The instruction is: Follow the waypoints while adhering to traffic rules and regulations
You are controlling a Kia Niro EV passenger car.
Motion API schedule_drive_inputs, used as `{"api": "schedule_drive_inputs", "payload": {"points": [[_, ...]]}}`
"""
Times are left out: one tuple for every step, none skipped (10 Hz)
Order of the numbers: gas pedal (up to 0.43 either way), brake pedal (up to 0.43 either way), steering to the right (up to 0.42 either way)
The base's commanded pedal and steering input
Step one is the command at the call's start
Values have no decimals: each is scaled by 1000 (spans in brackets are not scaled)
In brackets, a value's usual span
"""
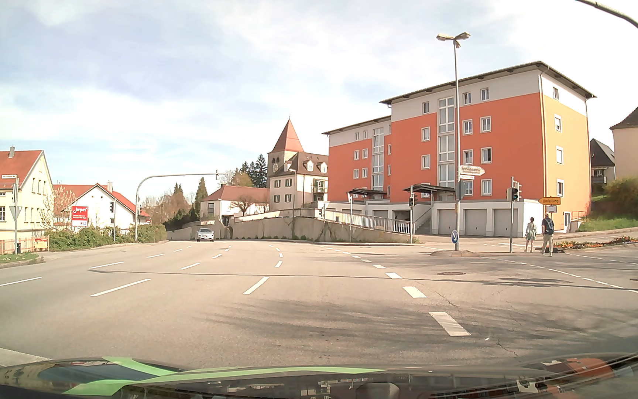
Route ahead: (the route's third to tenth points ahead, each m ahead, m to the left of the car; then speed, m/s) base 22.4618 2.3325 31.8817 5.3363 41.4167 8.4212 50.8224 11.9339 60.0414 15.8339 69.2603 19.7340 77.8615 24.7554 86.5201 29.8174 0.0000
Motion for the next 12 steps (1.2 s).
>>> {"api": "schedule_drive_inputs", "payload": {"points": [[0, 73, -48], [28, 0, -48], [138, 0, -48], [311, 0, -48], [311, 0, -48], [311, 0, -48], [311, 0, -48], [311, 0, -48], [311, 0, -48], [331, 0, -48], [350, 0, -48], [378, 0, -48]]}}
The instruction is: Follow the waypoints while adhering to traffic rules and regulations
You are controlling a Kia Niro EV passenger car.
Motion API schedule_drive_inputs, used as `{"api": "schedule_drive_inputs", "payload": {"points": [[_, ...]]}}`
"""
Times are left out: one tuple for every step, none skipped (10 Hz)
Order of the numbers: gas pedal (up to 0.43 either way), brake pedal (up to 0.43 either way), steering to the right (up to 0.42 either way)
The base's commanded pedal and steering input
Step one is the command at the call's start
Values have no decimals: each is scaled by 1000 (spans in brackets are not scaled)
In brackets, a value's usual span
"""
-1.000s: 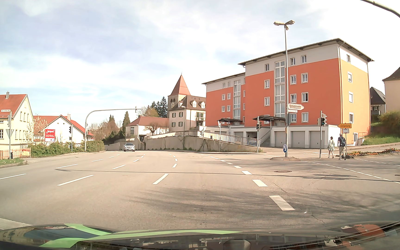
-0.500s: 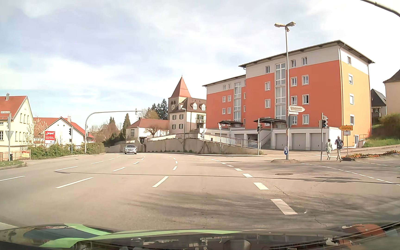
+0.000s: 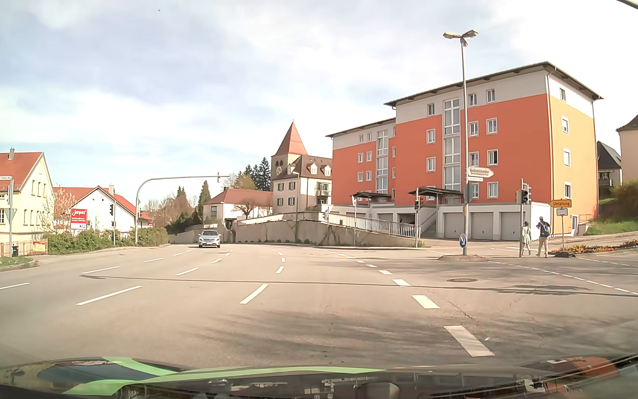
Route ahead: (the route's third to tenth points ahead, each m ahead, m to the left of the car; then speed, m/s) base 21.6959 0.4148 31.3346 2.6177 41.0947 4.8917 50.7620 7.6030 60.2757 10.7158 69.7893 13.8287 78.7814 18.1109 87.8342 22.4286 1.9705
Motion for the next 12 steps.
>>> {"api": "schedule_drive_inputs", "payload": {"points": [[390, 0, -48], [390, 0, -48], [390, 0, -49], [390, 0, -49], [390, 0, -46], [390, 0, -39], [390, 0, -28], [378, 0, -19], [378, 0, -18], [350, 0, -18], [350, 0, -18], [350, 0, -18]]}}
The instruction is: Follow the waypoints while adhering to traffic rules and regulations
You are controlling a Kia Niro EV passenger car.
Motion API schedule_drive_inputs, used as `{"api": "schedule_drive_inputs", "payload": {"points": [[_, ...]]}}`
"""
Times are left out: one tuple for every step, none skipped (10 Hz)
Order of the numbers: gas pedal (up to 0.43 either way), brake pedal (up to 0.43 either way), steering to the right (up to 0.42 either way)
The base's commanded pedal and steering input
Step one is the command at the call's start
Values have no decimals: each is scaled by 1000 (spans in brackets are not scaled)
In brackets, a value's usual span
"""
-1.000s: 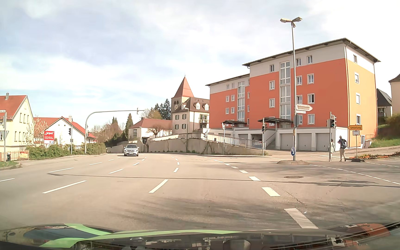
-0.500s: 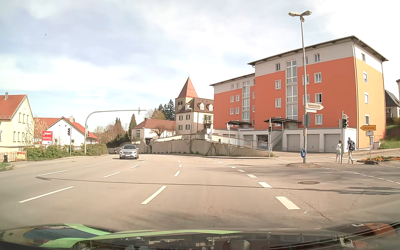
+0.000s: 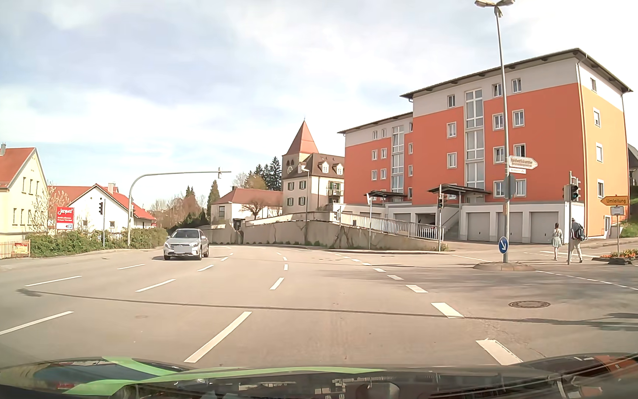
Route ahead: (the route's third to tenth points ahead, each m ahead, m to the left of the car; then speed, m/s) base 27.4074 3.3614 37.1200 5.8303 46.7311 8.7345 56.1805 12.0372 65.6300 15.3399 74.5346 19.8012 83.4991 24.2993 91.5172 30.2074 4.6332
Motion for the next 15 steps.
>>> {"api": "schedule_drive_inputs", "payload": {"points": [[350, 0, -18], [339, 0, -18], [339, 0, -18], [339, 0, -18], [331, 0, -18], [319, 0, -19], [299, 0, -19], [299, 0, -19], [299, 0, -20], [299, 0, -20], [299, 0, -20], [280, 0, -20], [240, 0, -21], [228, 0, -23], [220, 0, -25]]}}
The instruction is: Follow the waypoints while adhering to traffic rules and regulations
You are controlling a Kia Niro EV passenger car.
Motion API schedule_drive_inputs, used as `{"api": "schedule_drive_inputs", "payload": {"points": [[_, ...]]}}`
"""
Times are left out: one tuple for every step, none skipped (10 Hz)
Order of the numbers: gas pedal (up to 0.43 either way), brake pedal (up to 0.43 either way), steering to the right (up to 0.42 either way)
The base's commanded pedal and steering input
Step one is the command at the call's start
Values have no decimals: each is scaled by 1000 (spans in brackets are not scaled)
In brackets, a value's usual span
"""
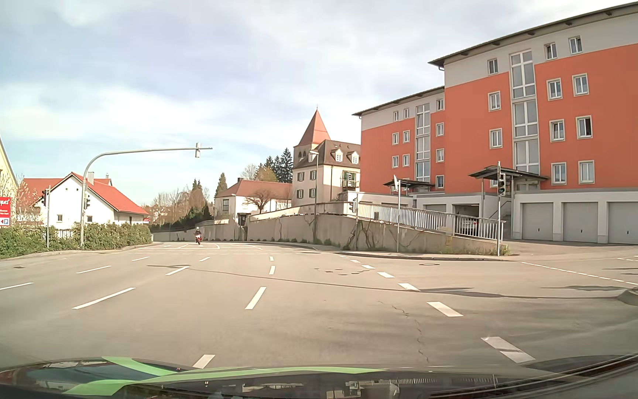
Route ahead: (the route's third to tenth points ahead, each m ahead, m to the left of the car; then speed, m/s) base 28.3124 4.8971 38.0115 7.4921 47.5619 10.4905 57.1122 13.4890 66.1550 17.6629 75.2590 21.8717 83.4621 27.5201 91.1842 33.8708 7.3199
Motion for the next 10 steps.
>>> {"api": "schedule_drive_inputs", "payload": {"points": [[220, 0, -28], [220, 0, -33], [228, 0, -37], [228, 0, -41], [228, 0, -42], [228, 0, -43], [220, 0, -43], [177, 0, -42], [157, 0, -42], [157, 0, -42]]}}
